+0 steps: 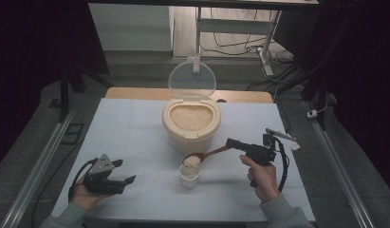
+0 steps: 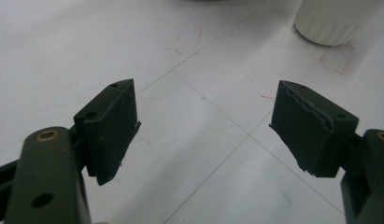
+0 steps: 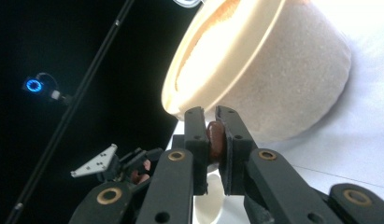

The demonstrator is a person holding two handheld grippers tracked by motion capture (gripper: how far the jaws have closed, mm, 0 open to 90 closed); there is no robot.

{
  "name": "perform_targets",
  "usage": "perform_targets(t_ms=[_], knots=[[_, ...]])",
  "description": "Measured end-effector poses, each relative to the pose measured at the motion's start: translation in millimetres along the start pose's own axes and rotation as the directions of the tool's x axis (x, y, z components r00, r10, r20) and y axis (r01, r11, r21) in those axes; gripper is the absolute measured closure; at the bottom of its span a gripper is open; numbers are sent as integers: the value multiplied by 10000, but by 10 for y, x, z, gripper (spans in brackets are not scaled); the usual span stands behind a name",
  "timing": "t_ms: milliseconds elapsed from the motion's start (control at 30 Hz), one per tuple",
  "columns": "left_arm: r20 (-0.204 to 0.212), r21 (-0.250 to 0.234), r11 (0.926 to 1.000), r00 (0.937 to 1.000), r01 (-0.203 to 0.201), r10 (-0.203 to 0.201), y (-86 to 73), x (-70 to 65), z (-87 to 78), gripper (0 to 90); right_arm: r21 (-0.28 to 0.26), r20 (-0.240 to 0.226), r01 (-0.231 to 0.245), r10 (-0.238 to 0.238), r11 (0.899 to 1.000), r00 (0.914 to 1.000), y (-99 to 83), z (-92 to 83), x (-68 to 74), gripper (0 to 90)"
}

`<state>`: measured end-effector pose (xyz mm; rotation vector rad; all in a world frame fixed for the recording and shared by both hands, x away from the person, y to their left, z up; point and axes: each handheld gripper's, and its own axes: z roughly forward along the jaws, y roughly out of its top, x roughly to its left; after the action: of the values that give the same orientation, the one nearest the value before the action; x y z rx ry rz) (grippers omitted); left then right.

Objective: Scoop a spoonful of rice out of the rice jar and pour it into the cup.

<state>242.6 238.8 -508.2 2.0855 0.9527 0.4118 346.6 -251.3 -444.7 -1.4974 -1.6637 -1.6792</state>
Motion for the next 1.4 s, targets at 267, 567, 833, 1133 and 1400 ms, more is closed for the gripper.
perform_targets(t_ms=[267,567,833,1133,1400], knots=[[-7,10,10000,10000,1,-1,-3,1,1,226,133,496,804,-810,9967,9955,-15,42,31,831],[-6,27,10000,10000,-7,7,-3,1,0,226,115,734,1638,-1642,9864,9837,-37,61,88,831],[-6,23,10000,10000,-6,6,-3,1,-1,226,17,788,2341,-2335,9722,9691,-71,70,143,831],[-20,9,10000,10000,-9,9,-4,0,-1,226,3,778,2979,-2970,9546,9517,-89,72,186,830],[-28,14,10000,10000,-16,16,-3,-2,0,226,8,696,4023,-4014,9155,9133,-123,49,254,831]])
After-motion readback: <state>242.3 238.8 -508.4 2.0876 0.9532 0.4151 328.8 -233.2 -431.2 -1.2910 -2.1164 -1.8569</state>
